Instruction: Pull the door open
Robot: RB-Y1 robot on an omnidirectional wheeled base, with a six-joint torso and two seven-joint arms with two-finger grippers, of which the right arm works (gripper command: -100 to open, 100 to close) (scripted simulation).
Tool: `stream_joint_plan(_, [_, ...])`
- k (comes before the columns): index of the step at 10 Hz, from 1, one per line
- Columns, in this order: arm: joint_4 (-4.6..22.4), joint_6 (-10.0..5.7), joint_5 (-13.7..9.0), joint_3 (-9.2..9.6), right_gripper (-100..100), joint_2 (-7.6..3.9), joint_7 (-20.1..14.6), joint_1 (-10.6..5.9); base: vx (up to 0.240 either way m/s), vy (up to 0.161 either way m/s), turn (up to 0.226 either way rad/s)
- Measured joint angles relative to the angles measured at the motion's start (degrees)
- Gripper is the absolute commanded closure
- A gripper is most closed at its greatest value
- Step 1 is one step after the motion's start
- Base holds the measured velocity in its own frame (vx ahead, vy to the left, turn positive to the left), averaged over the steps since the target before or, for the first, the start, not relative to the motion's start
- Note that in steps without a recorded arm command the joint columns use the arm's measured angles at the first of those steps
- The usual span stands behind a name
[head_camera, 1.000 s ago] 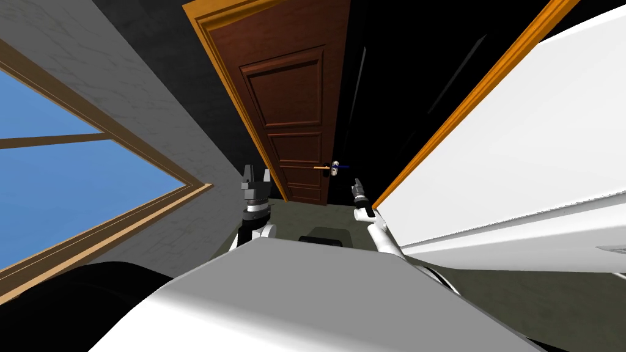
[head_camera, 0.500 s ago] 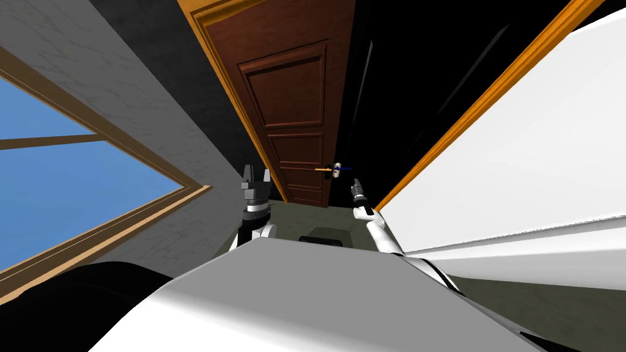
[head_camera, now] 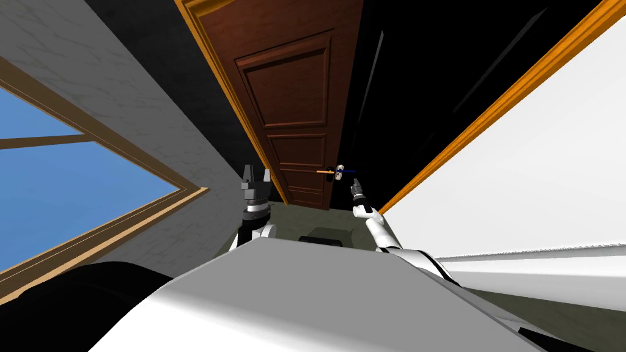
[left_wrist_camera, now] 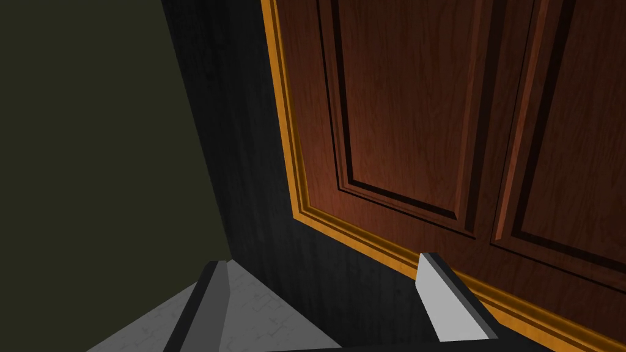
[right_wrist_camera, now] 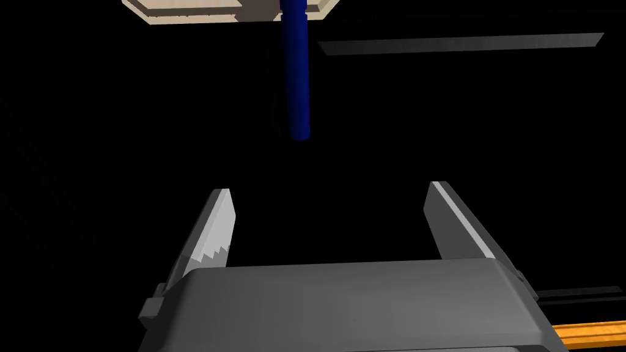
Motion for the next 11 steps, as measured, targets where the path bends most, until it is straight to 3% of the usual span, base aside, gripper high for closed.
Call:
stream_joint_plan(4, [4.7,-0.04,-0.9,0.08,-100,-0.2,0.0,-3.11,0.101,0.028,0.02])
stream_joint_plan(5, [4.9,-0.1,-0.9,0.08,-100,-0.2,0.0,-3.22,0.013,0.004,0.017])
stream_joint_plan(6, [3.2,0.54,-1.0,-0.49,-100,-0.71,0.1,-1.69,0.0,0.0,0.0])
stream_joint_plan(7, [4.8,0.18,-1.2,-0.63,-100,-1.6,-0.3,-2.32,0.008,0.005,0.04])
stream_joint_plan(8, [4.8,0.05,-1.4,-0.97,-100,-2.35,-0.7,-1.77,0.028,0.021,0.062])
stream_joint_plan(10, [7.4,-1.29,-1.8,-1.47,-100,-4.71,-2.1,-1.81,0.052,0.025,0.072])
stream_joint_plan(11, [6.1,-0.75,-2.1,-2.03,-100,-5.7,-2.5,-0.74,0.073,0.031,0.07])
